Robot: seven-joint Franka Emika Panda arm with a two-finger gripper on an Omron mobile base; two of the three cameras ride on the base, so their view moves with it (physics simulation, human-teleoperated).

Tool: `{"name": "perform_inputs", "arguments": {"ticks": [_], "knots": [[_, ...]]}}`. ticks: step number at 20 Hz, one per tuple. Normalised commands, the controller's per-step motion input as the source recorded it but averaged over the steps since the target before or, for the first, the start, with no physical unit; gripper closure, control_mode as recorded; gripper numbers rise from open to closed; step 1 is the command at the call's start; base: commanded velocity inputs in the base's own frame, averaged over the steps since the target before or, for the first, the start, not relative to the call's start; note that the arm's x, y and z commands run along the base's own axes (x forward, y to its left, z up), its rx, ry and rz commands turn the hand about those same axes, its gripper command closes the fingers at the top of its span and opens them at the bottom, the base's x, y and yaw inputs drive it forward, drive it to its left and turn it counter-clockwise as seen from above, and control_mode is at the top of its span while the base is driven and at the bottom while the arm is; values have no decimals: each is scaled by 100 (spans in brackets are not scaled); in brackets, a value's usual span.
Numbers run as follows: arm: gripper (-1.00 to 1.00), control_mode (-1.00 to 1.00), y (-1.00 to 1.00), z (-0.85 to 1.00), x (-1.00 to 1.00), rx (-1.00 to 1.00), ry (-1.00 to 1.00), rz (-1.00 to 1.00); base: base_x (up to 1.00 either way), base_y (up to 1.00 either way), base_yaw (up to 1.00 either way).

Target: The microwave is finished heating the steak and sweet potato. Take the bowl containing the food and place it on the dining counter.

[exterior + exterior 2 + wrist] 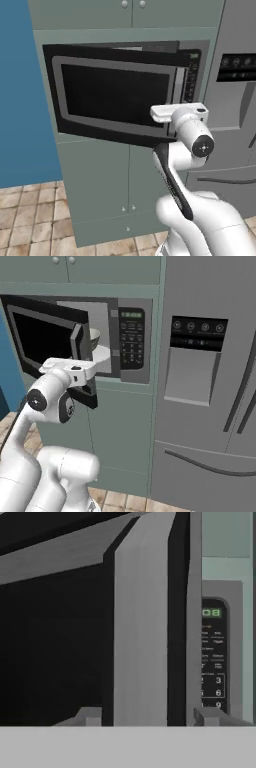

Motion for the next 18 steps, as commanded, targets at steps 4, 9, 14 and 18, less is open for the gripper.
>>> {"name": "perform_inputs", "arguments": {"ticks": [4,9,14,18], "knots": [[100,-100,49,53,-100,5,1,-5,0,0,0],[-100,-100,49,50,-100,3,2,-4,0,0,0],[-100,-100,33,6,-100,0,3,-1,0,0,0],[-100,-100,-5,-51,-100,0,0,0,0,0,0]]}}
